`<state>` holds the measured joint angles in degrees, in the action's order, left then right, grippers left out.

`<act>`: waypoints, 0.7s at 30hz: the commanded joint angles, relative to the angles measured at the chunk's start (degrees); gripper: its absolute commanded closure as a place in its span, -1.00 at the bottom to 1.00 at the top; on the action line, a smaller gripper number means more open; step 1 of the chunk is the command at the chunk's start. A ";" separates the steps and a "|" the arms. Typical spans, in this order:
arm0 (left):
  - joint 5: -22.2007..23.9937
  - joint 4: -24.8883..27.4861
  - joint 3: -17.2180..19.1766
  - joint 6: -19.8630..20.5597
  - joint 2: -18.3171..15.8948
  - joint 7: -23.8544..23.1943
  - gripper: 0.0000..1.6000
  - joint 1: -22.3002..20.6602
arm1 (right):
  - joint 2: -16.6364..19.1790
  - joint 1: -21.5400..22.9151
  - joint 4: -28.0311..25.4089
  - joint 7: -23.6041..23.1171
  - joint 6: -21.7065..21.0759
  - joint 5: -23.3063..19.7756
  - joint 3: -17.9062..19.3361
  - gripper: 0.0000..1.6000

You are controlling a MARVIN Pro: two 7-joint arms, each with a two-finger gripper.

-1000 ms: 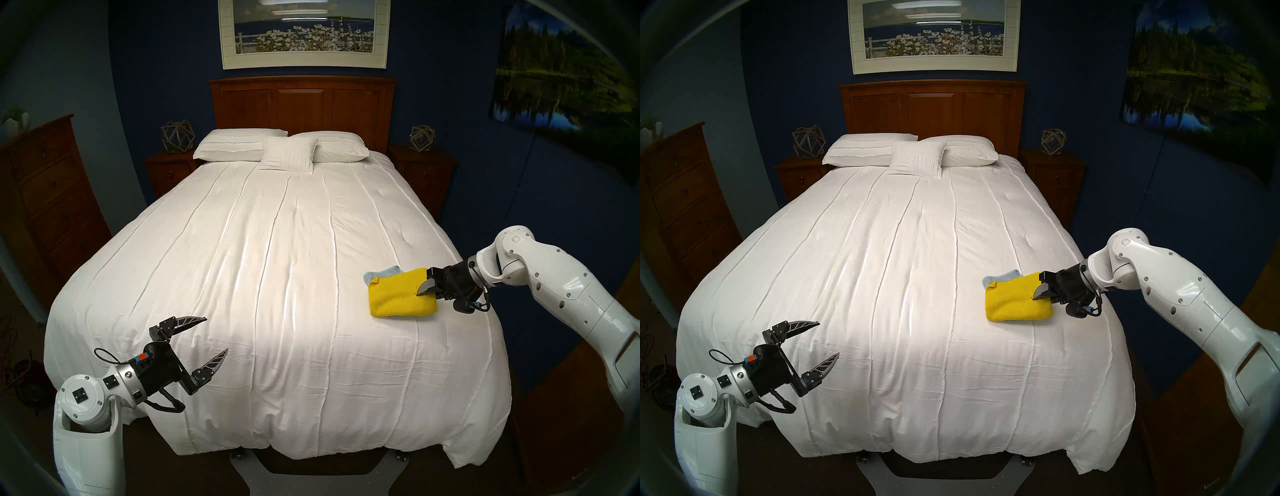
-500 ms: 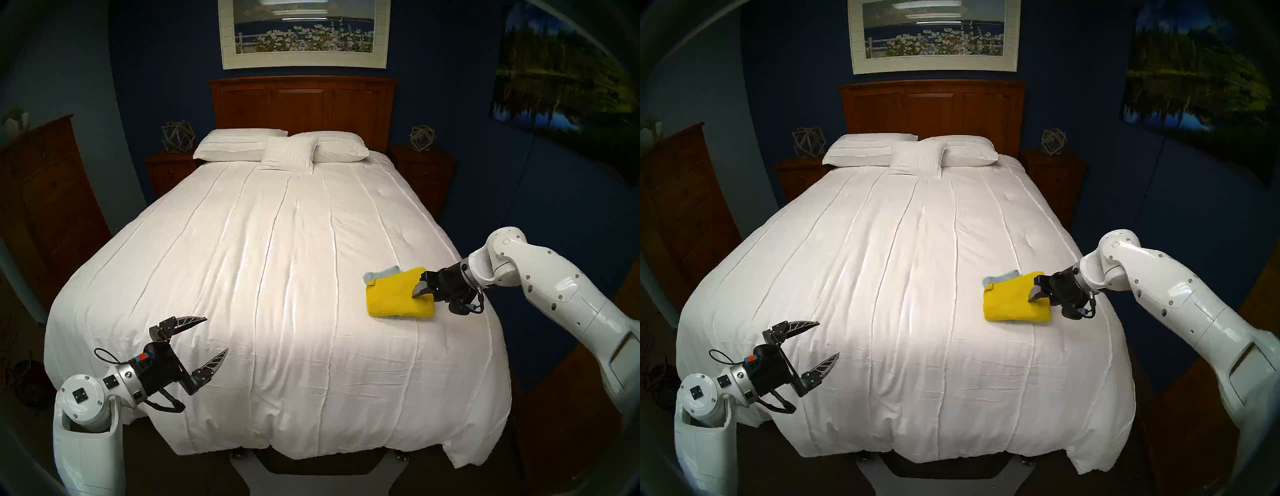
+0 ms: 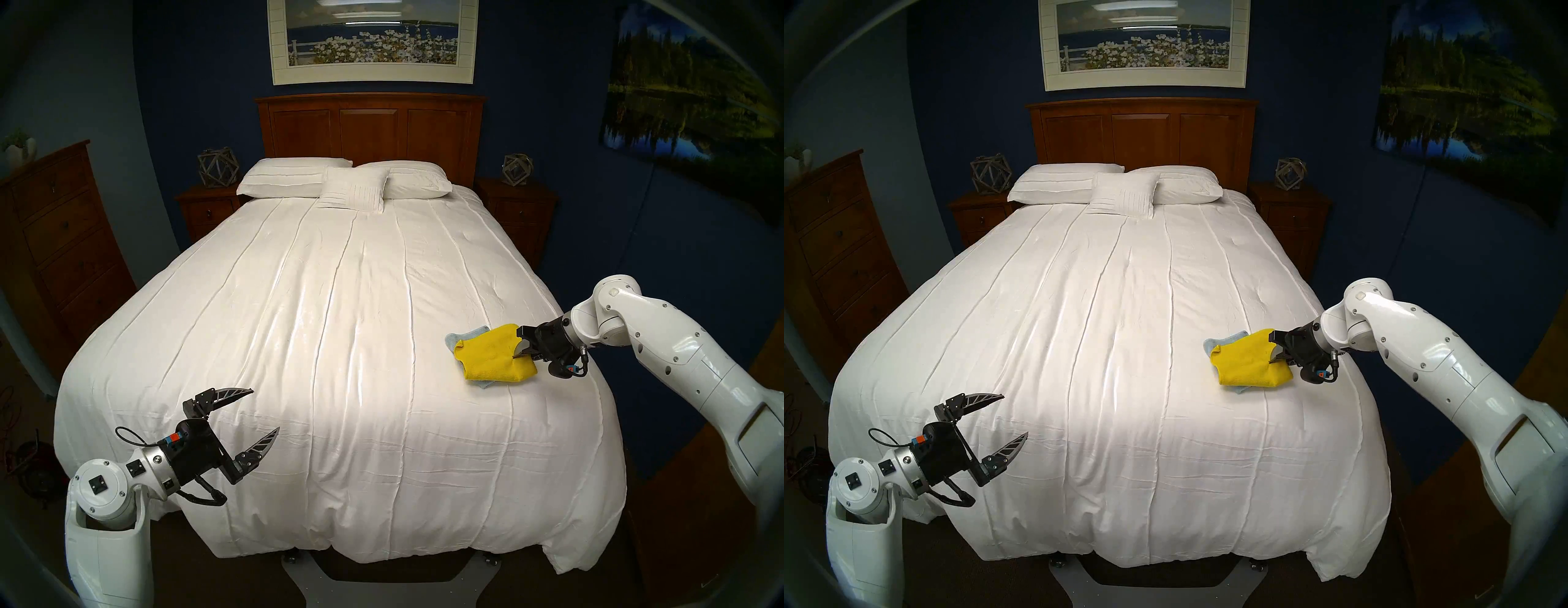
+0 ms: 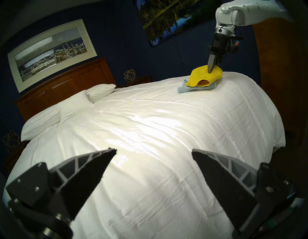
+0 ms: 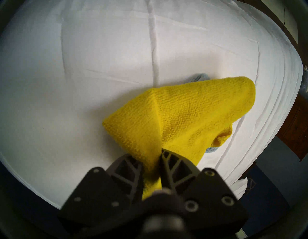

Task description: Fold the hand towels twice and stack them up

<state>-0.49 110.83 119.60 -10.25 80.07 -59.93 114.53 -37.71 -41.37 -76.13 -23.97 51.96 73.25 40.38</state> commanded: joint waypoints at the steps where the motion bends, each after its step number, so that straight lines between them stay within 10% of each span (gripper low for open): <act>1: 0.45 0.96 0.09 0.01 0.08 -0.11 -1.00 -0.06 | -1.62 2.50 -0.32 1.20 0.53 0.88 0.65 0.16; 4: 0.47 0.98 0.09 0.03 0.09 -0.11 -1.00 -0.05 | -0.81 2.14 -0.88 0.74 1.41 0.55 0.57 -0.16; 7: 0.47 0.98 0.09 0.03 0.09 -0.11 -1.00 -0.05 | 0.29 2.07 -1.42 0.39 2.29 0.54 0.73 -1.00; 21: 0.38 0.86 0.06 -0.05 0.06 -0.08 -1.00 -0.11 | 4.54 5.21 -7.98 -2.34 3.04 0.48 3.71 -1.00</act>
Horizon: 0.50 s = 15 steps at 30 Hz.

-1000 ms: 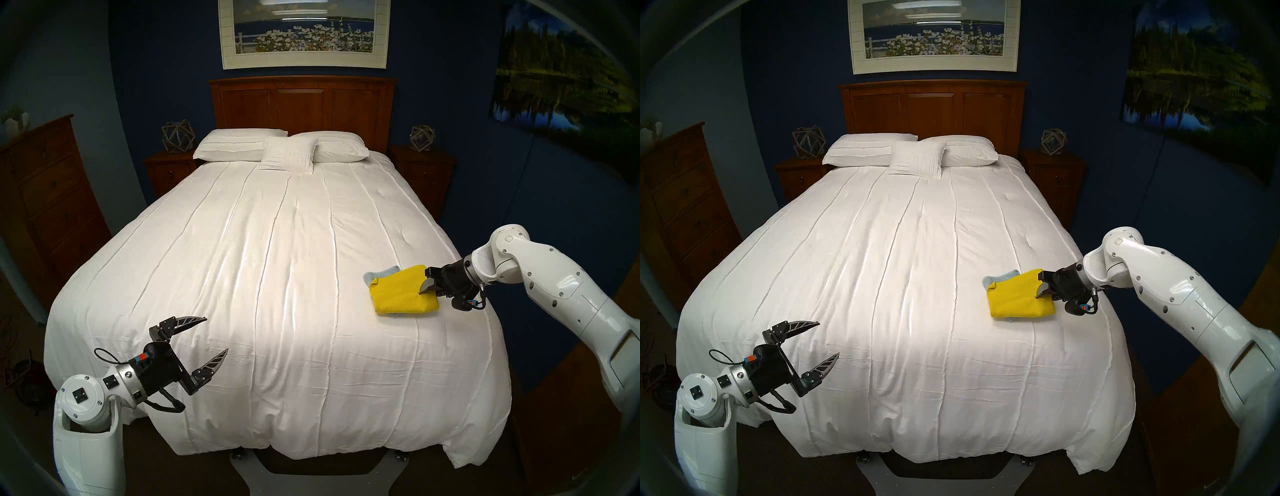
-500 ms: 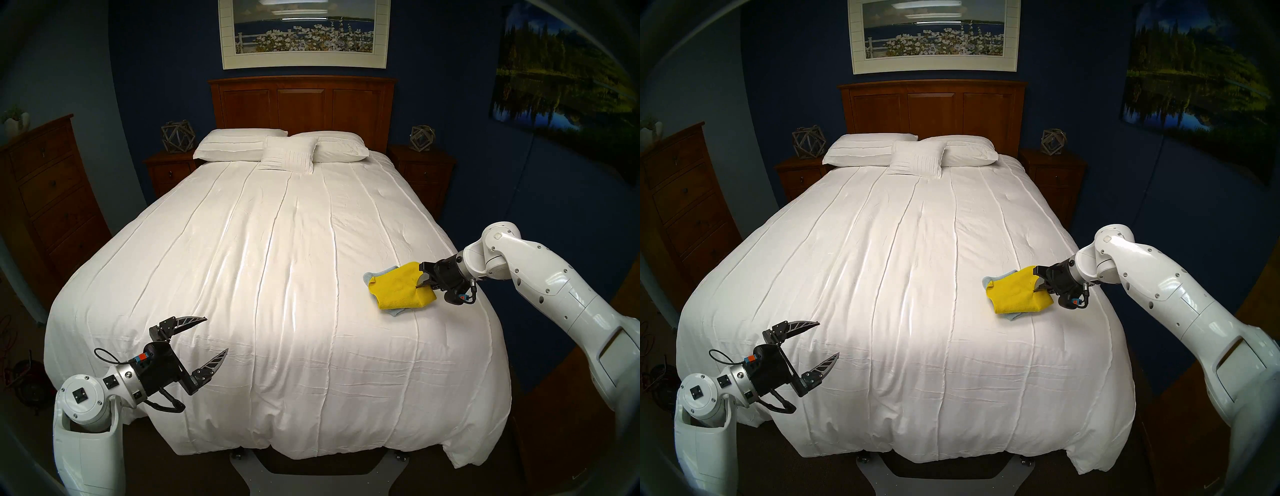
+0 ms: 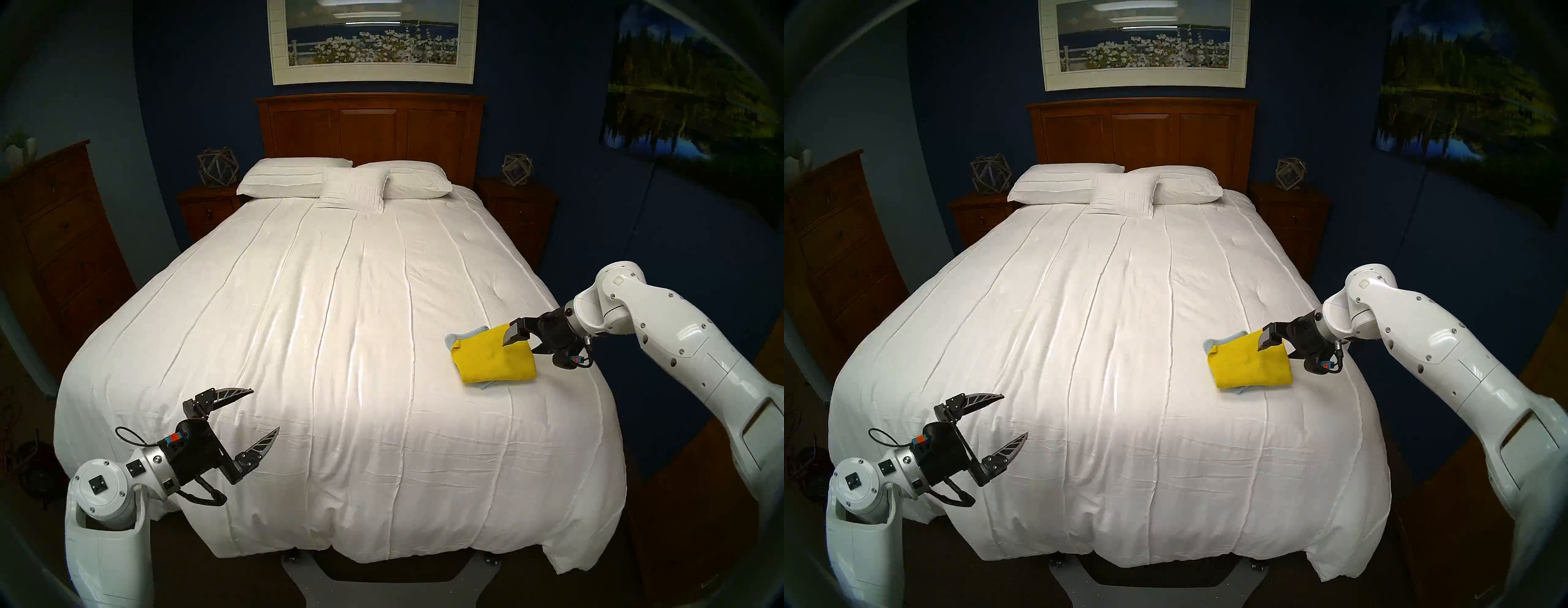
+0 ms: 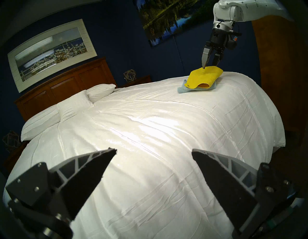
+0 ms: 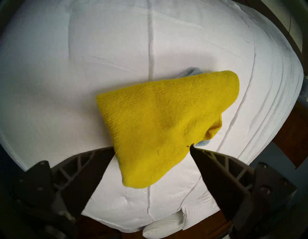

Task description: Fold the hand towels twice and stack them up

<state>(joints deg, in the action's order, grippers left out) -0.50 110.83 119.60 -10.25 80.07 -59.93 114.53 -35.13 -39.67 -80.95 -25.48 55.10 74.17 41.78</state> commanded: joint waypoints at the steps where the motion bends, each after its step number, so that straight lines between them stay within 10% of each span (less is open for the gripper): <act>1: 0.39 0.87 0.06 -0.04 0.06 -0.08 -1.00 -0.11 | 1.98 3.81 -3.53 -1.36 -0.10 -0.36 2.36 -1.00; 15: 0.42 0.91 0.07 -0.02 0.08 -0.10 -1.00 -0.09 | -6.52 0.80 -1.25 -3.39 -2.68 -6.91 1.58 -1.00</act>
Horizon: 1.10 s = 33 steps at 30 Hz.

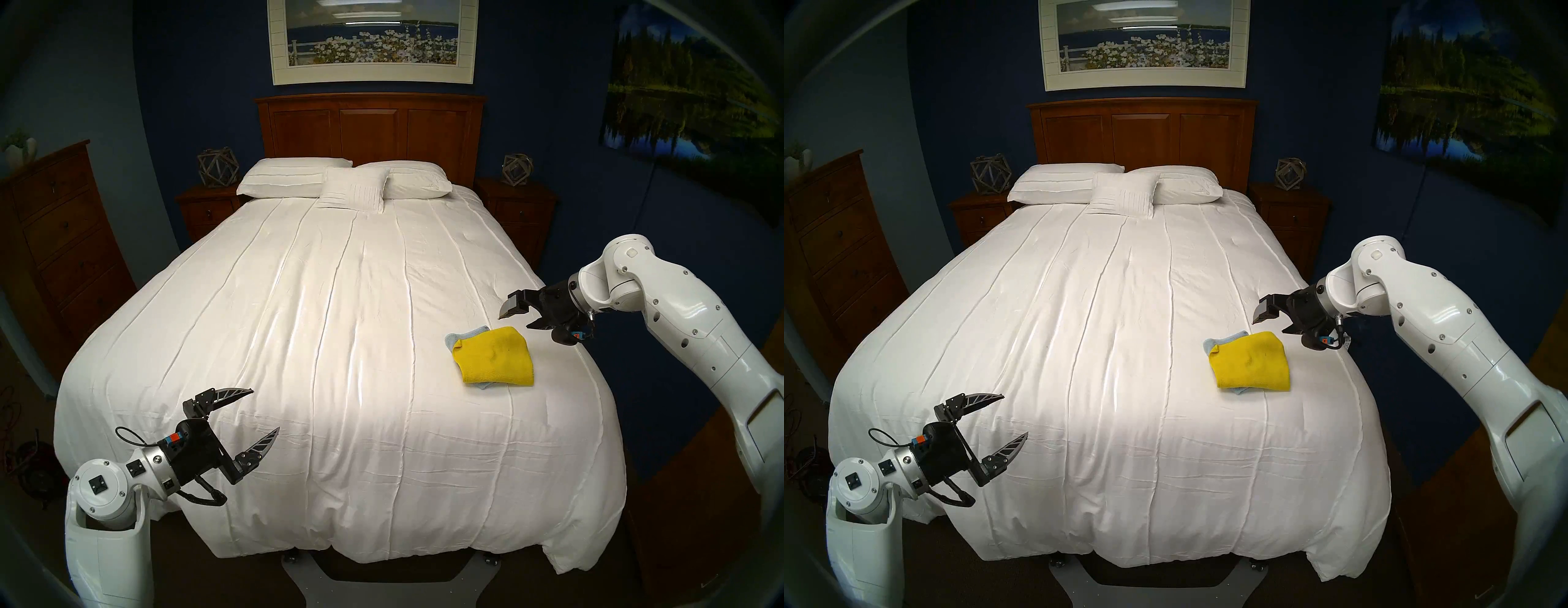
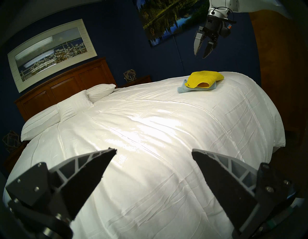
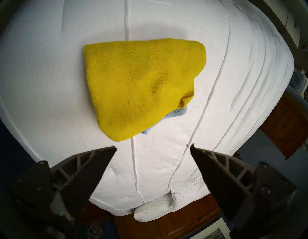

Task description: Fold the hand towels twice and stack them up

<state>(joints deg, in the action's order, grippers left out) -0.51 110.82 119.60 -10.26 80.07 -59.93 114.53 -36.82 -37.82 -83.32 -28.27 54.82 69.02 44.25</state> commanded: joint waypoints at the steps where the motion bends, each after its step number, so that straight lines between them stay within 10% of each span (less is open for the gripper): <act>1: 0.43 0.92 0.07 -0.02 0.07 -0.10 -1.00 -0.09 | -5.37 -1.35 1.27 -0.90 -2.72 -1.59 -1.28 -1.00; 25: 0.40 0.88 0.06 -0.04 0.06 -0.08 -1.00 -0.11 | -1.46 -3.92 -4.59 -4.14 -7.44 -8.10 1.70 -1.00; 33: 0.37 0.85 0.05 -0.06 0.06 -0.08 -1.00 -0.13 | 4.25 -9.52 -13.36 -2.96 -8.40 -21.81 6.04 -1.00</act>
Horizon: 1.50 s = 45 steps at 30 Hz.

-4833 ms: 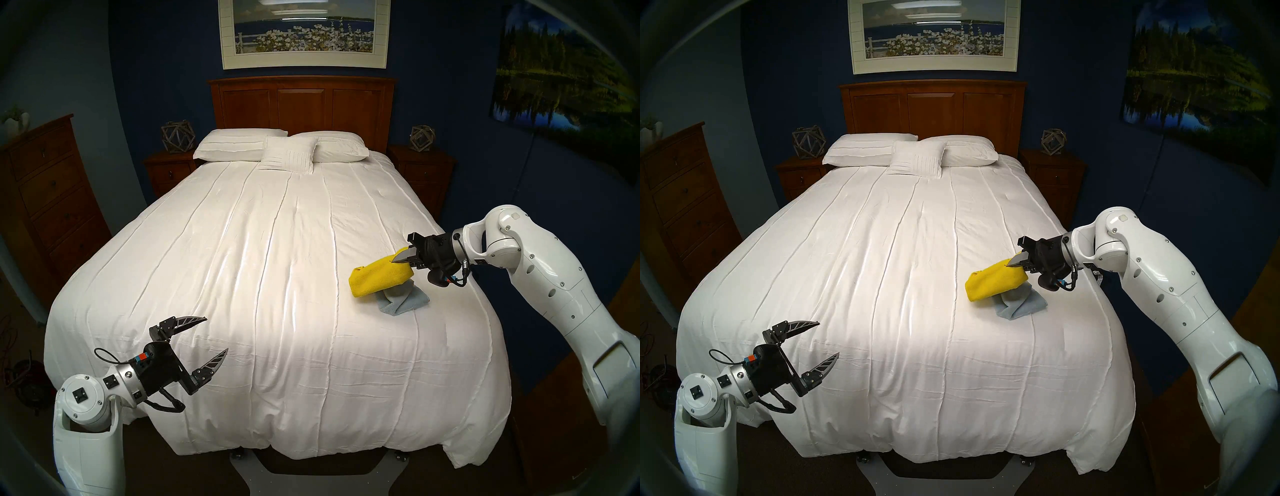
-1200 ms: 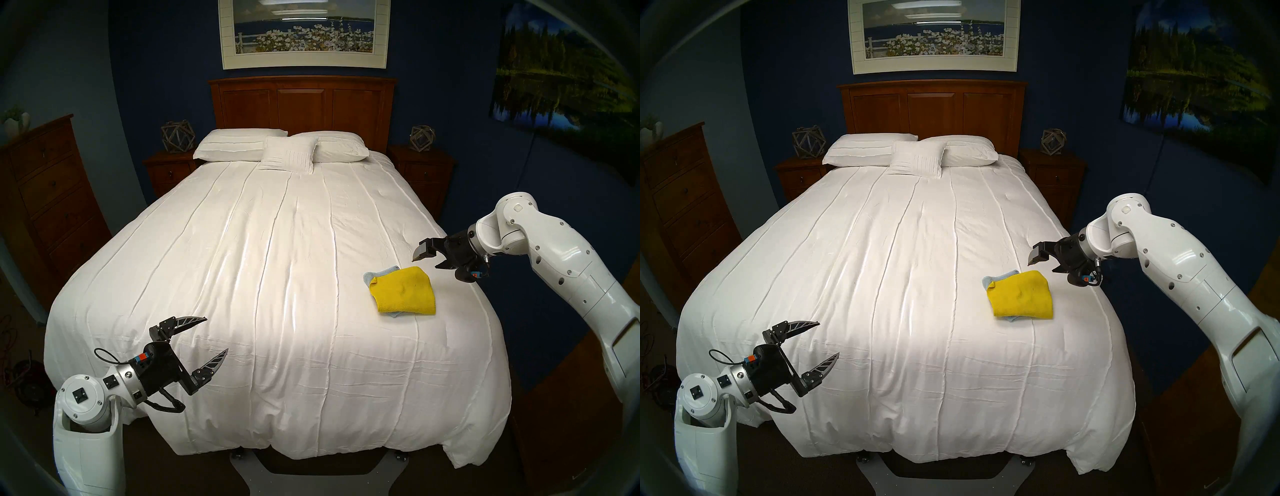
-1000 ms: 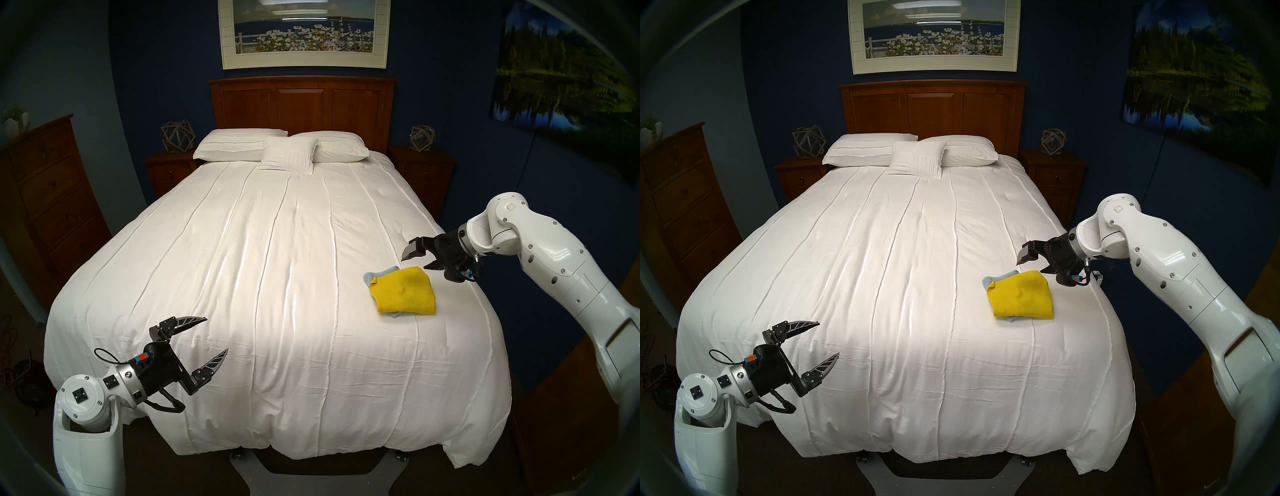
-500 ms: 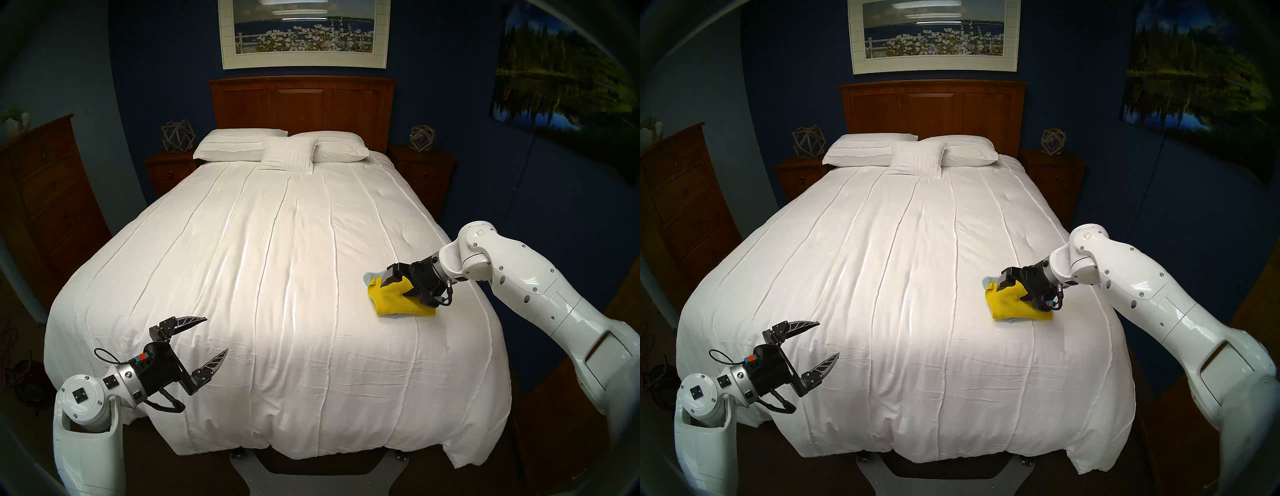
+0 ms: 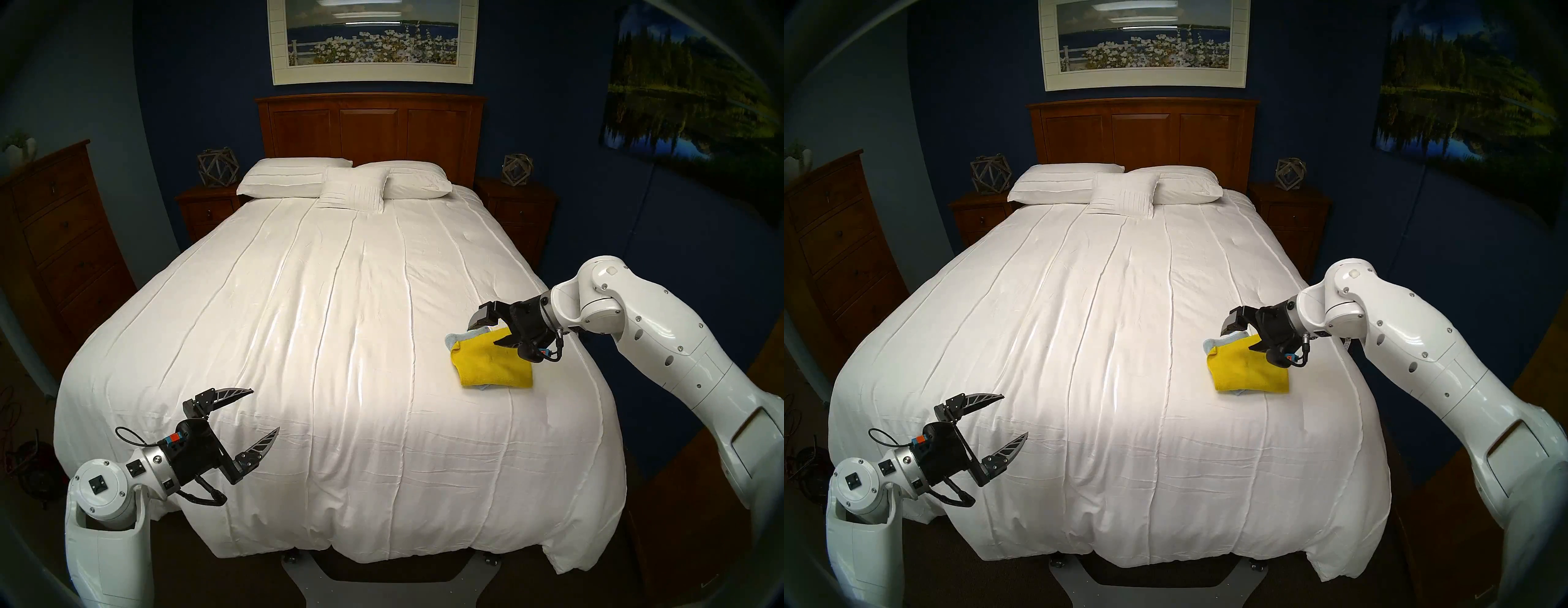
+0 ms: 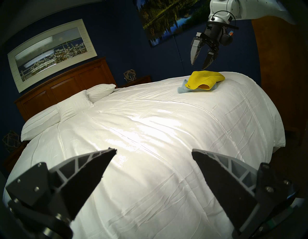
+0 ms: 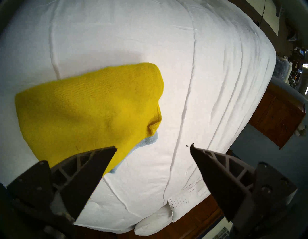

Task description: Fold the hand towels twice and stack them up

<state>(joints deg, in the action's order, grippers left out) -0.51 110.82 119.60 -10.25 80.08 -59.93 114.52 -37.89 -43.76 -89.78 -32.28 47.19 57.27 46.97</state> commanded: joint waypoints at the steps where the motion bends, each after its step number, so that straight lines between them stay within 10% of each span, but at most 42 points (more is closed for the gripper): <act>1: 0.35 0.82 0.04 -0.08 0.04 -0.07 -1.00 -0.14 | 5.56 -3.92 -6.63 1.46 0.99 -11.84 3.07 -1.00; 15: 0.31 0.75 0.02 -0.09 0.03 -0.06 -1.00 -0.18 | 12.98 -14.92 -18.53 -0.02 -0.88 -24.21 -3.40 -1.00; 45: 0.49 1.01 0.10 0.04 0.09 -0.13 -1.00 -0.04 | 15.86 -22.73 -32.63 -15.37 -29.18 -16.10 -0.05 -1.00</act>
<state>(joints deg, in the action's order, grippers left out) -0.49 110.84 119.61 -10.24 80.08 -59.93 114.51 -21.80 -65.89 -120.46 -47.46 21.67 40.89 46.60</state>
